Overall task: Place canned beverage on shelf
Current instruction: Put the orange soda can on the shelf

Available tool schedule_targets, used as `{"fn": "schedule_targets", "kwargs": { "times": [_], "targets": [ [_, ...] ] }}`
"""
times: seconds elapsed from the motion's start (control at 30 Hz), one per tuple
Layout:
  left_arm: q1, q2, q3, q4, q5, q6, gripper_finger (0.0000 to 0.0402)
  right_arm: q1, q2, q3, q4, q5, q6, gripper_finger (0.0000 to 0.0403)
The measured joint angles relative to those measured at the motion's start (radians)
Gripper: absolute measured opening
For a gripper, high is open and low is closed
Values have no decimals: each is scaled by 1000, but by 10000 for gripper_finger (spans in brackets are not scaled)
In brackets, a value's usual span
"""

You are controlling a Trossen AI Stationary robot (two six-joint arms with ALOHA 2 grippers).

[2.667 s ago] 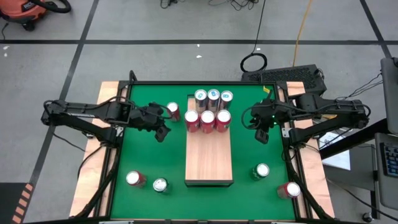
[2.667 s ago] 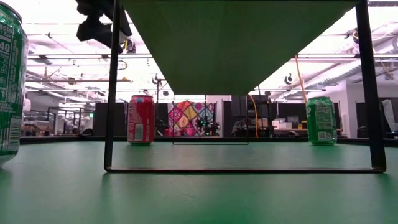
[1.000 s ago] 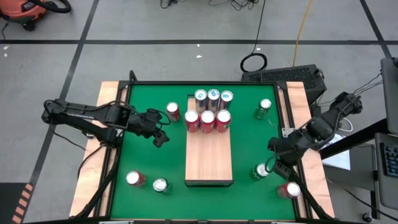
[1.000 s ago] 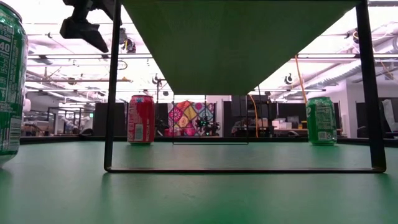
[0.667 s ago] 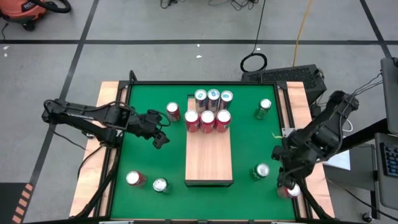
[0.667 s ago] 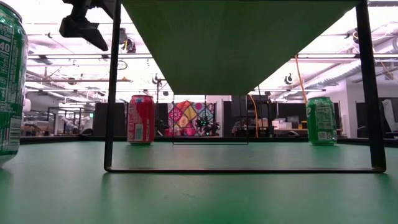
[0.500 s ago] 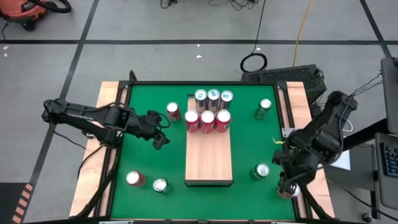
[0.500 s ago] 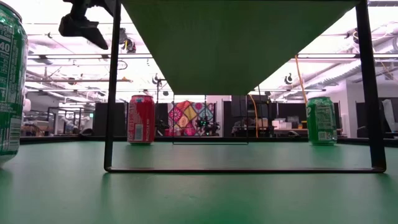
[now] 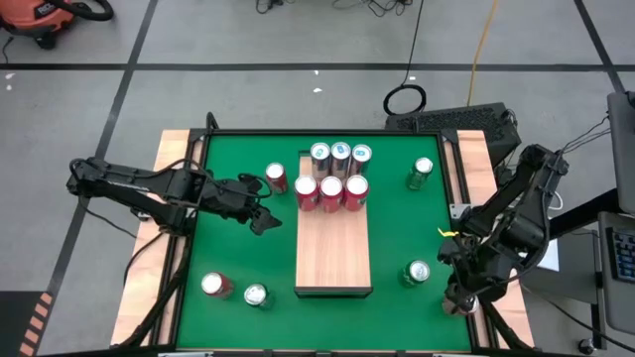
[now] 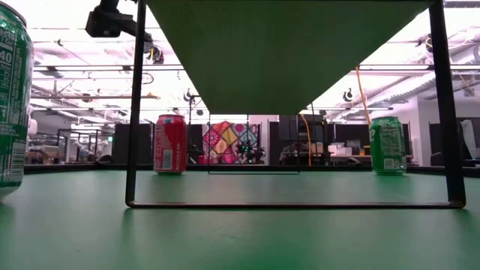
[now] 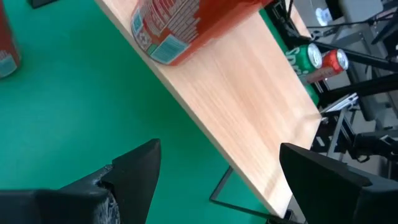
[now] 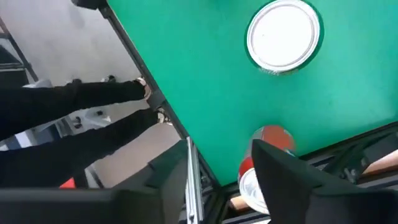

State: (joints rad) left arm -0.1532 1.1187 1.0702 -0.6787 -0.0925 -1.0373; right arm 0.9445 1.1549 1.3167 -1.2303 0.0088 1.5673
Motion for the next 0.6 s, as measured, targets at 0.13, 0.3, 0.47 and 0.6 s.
{"fn": "schedule_targets", "kwargs": {
  "times": [0.13,0.3,0.47,0.6],
  "targets": [
    [0,0,0,-8,2,-5,329,1,0,0,-1,16,-56,214],
    [0,0,0,1,-6,-22,329,1,4,0,-43,19,-113,270],
    [0,0,0,-1,-18,4,328,37,36,0,-62,12,-172,319],
    [0,0,0,-7,-20,5,328,67,72,0,-70,-58,-203,344]
  ]
}}
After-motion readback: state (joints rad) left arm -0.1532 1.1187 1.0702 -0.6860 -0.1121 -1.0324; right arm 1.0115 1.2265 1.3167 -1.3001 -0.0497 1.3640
